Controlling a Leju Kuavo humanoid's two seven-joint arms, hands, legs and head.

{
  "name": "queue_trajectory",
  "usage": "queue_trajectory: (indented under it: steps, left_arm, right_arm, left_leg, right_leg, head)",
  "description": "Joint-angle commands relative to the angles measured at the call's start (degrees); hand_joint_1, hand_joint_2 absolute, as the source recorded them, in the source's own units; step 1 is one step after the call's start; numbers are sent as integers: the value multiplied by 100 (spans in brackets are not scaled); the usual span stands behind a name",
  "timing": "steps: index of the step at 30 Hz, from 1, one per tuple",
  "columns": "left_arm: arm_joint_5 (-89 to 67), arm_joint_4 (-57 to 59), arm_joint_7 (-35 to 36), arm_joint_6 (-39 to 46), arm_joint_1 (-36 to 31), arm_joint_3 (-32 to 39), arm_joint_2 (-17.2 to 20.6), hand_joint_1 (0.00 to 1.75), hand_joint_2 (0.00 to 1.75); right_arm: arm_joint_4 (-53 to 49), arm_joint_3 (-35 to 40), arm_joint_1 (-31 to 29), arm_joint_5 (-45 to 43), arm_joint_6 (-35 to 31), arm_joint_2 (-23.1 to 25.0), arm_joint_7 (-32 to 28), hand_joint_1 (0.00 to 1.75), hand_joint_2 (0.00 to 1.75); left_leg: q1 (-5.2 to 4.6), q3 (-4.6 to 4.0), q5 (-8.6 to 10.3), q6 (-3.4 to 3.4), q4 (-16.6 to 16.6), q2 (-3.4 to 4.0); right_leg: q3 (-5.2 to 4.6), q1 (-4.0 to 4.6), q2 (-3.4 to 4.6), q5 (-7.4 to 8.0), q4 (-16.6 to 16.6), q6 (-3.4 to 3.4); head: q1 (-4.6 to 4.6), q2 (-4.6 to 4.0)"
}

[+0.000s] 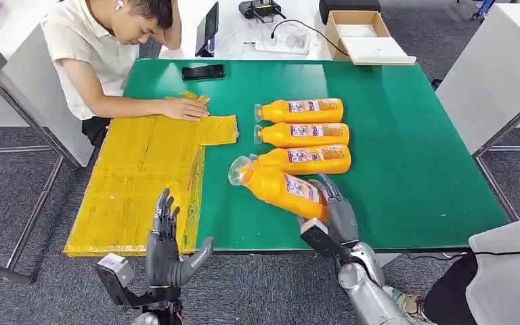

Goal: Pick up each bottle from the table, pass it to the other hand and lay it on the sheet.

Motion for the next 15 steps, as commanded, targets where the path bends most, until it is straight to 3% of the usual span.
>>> queue_trajectory:
  steps: [1, 3, 15]
  left_arm:
    - [187, 889, 435, -724, -294, -581, 460, 0, 175]
    - [226, 1028, 493, -794, -363, -564, 430, 0, 175]
    - [227, 948, 513, -814, -343, -543, 429, 0, 175]
  right_arm:
    - [-991, 762, 351, -208, 471, 436, -154, 175, 175]
    - [-922, 1049, 337, -239, 527, 543, -162, 175, 175]
    - [-888, 1089, 308, -313, 501, 481, -175, 175, 175]
  left_leg:
    - [2, 21, -4, -15, -13, 11]
    - [5, 15, -3, -13, -11, 14]
    - [7, 9, -4, -11, -7, 8]
  right_leg:
    - [13, 4, 3, -5, -4, -15]
    - [7, 6, 7, -1, -6, -14]
    - [3, 5, -2, -6, -4, -11]
  head:
    - [-2, -2]
    - [0, 0]
    - [0, -2]
